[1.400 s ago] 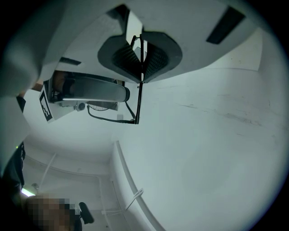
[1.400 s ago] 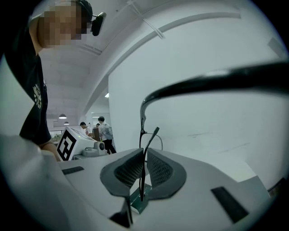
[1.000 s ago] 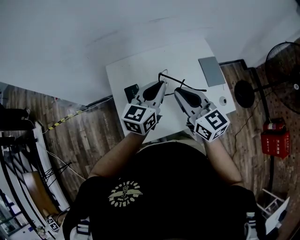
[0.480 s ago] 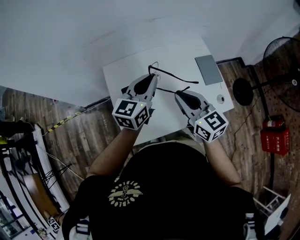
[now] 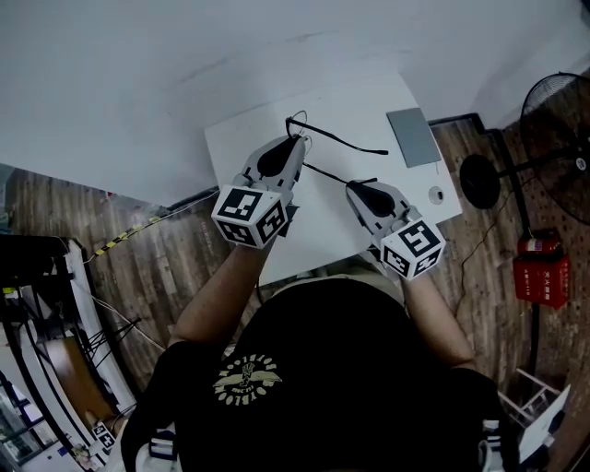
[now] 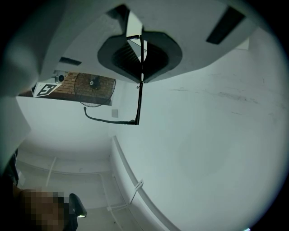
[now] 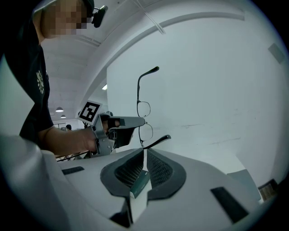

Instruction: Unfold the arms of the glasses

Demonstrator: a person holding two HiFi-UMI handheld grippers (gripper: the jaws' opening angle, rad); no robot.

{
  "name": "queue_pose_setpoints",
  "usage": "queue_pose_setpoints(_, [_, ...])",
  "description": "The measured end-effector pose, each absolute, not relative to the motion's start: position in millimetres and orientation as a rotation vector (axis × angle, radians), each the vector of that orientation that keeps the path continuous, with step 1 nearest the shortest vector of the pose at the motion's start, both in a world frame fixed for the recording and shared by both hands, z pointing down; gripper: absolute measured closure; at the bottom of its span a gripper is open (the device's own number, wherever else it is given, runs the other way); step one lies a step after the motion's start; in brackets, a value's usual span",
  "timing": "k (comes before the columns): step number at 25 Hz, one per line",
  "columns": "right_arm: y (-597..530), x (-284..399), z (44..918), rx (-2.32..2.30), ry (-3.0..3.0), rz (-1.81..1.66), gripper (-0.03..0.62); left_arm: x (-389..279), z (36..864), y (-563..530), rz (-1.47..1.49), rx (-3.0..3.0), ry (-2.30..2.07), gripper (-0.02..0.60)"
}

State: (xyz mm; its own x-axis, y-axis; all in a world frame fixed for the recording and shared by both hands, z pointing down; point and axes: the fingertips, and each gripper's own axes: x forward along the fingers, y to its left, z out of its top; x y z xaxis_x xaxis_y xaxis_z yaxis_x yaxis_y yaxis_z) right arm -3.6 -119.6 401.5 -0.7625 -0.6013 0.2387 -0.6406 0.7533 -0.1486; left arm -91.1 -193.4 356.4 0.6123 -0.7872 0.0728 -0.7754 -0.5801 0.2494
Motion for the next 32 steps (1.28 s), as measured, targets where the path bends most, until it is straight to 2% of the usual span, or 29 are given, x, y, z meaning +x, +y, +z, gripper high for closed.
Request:
queue_pose_setpoints(12, [-120, 4, 423, 1.002, -2.738, 0.36, 0.594, -94, 358, -195, -0.032, 2.606, -1.32, 0.563])
queue_pose_setpoints(17, [-122, 11, 421, 1.006, -2.754, 0.394, 0.513, -107, 372, -201, -0.001, 2.572, -1.379, 0.563])
queue_pose_setpoints(28, [-145, 29, 426, 1.138, -2.7, 0.468, 0.533, -101, 385, -202, 0.063, 2.585, -1.395, 0.563])
queue_pose_setpoints(32, [-151, 35, 424, 1.175, -2.711, 0.492, 0.511, -103, 394, -205, 0.069, 2.564, -1.388, 0.563])
